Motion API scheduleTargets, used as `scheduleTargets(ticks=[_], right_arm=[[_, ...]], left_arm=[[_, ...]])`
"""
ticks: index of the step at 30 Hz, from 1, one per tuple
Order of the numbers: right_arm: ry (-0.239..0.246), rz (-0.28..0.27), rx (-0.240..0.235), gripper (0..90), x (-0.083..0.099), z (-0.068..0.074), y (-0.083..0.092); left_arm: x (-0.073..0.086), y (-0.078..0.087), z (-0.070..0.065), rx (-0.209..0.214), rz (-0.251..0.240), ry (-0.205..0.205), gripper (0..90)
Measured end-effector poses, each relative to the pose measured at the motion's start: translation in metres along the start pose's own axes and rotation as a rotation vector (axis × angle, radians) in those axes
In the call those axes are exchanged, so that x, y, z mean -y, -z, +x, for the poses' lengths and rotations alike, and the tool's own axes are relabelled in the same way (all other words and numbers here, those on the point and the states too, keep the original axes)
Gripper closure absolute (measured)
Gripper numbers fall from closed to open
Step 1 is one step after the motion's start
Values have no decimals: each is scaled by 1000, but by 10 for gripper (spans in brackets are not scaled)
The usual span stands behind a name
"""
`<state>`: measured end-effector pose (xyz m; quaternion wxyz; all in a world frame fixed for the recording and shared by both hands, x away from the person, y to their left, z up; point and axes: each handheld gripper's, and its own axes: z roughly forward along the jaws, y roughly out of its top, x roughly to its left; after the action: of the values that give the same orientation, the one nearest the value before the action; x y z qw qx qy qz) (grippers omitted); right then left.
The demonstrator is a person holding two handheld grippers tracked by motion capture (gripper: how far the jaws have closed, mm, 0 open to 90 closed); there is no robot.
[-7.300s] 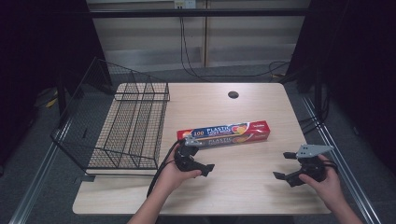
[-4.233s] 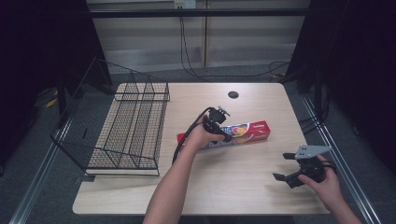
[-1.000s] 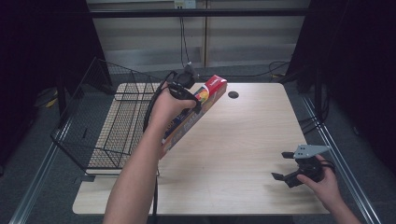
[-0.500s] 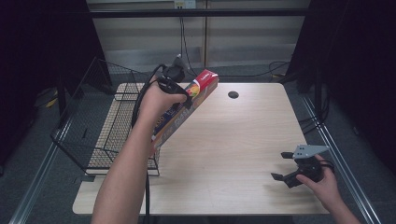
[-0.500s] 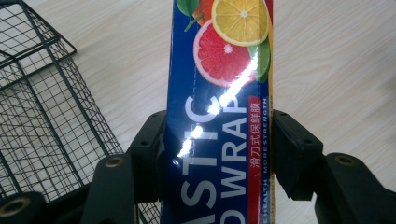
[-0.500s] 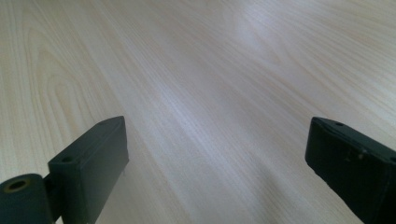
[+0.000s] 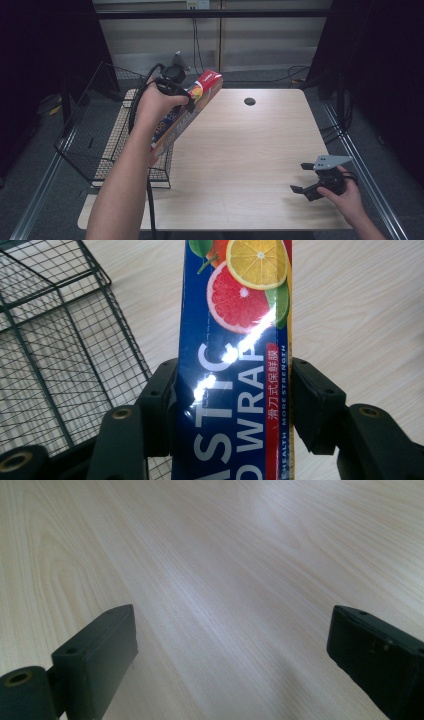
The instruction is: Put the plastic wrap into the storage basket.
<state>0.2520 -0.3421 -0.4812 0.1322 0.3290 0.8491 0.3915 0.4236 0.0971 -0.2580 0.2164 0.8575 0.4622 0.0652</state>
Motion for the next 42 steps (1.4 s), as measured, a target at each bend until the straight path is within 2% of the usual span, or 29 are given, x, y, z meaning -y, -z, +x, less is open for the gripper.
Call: scheduleTargets(ticks=[1, 8, 19, 23, 25, 26, 28, 29, 30, 33, 35, 37, 38, 39, 40, 42], right_arm=[[3, 0, -1, 55, 0, 0, 0], [0, -9, -3, 55, -1, 0, 0], [0, -7, -1, 55, 0, 0, 0], [-5, -5, 1, 55, 0, 0, 0], [-4, -6, 0, 55, 0, 0, 0], [-4, -6, -1, 55, 0, 0, 0], [-1, -7, 0, 55, -1, 1, 0], [1, -8, -1, 54, -1, 1, 0], [-2, -4, -1, 54, -1, 1, 0], [-1, -1, -4, 54, -1, 1, -1], [-1, -2, -2, 55, -1, 1, -1], [0, -5, 2, 55, -1, 1, 0], [-1, -4, 2, 54, -1, 1, 0], [0, -5, 2, 55, -1, 1, 0], [2, -7, 3, 54, -1, 1, 0], [-1, -6, 1, 54, -1, 1, 0]], left_arm=[[0, 2, 2, 0, 1, -5, 442], [4, 14, 9, -19, -4, 22, 442], [10, 30, 20, -21, -2, 54, 441], [14, 34, 25, -39, 1, 62, 441], [16, 36, 27, -41, -9, 90, 441], [17, 38, 29, -43, -4, 80, 441], [18, 40, 31, -40, -12, 95, 441], [19, 41, 33, -47, -10, 88, 441], [19, 42, 33, -52, -16, 102, 441], [21, 46, 36, -61, -6, 101, 441], [23, 48, 38, -62, -19, 125, 442], [24, 50, 41, -65, -10, 119, 441], [25, 51, 41, -63, -15, 140, 441], [26, 53, 45, -67, -10, 112, 441], [27, 53, 45, -71, -20, 129, 441], [28, 56, 48, -79, -16, 126, 441]])
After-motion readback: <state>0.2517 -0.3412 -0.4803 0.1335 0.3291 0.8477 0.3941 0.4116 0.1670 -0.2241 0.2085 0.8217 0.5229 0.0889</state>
